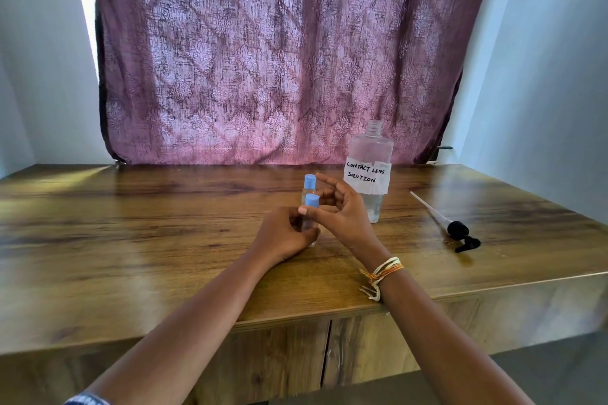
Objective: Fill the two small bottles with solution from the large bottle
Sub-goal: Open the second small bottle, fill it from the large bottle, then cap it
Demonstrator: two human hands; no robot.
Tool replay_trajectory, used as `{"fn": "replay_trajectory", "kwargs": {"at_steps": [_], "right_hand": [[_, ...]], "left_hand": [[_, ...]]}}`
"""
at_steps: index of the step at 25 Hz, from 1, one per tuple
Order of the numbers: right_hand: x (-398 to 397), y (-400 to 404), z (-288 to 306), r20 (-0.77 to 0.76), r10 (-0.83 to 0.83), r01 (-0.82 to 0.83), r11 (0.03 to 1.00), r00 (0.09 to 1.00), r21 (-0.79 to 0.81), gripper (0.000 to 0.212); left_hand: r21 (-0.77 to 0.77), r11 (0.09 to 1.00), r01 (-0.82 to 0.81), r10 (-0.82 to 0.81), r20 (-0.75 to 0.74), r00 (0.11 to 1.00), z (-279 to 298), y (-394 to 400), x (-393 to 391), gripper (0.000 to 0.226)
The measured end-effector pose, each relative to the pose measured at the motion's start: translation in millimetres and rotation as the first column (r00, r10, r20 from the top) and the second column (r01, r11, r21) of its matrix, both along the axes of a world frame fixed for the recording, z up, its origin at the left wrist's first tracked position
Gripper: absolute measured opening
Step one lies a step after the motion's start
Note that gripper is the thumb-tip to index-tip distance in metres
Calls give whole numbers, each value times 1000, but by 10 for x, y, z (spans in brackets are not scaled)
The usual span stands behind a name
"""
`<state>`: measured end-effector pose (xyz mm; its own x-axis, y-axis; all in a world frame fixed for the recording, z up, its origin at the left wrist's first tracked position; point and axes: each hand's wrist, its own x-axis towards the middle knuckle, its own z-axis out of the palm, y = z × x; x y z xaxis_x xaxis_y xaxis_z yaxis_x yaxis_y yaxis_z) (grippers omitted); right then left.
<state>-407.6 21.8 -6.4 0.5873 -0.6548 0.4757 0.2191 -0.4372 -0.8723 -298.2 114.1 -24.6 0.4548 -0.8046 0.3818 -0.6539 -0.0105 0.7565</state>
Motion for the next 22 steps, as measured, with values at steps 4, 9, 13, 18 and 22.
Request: {"fn": "replay_trajectory", "kwargs": {"at_steps": [4,9,13,18,22], "right_hand": [[-23,1,-14,18,82,-82,996,996,22,60],[13,-21,-29,-19,35,-36,999,999,-37,66],[2,-14,-36,0,73,-73,997,997,6,60],[32,-46,-42,-33,16,-18,999,999,-45,71],[31,-59,-50,-10,-6,6,999,1000,-44,60]], "left_hand": [[11,999,35,-35,7,999,-1,-4,14,15],[0,1000,21,-21,12,1000,-11,-12,15,13],[20,999,36,-36,7,999,-2,-18,24,13],[6,1000,30,-30,7,1000,-25,-26,27,18],[-41,999,9,-11,-42,999,-43,-62,52,36]]}}
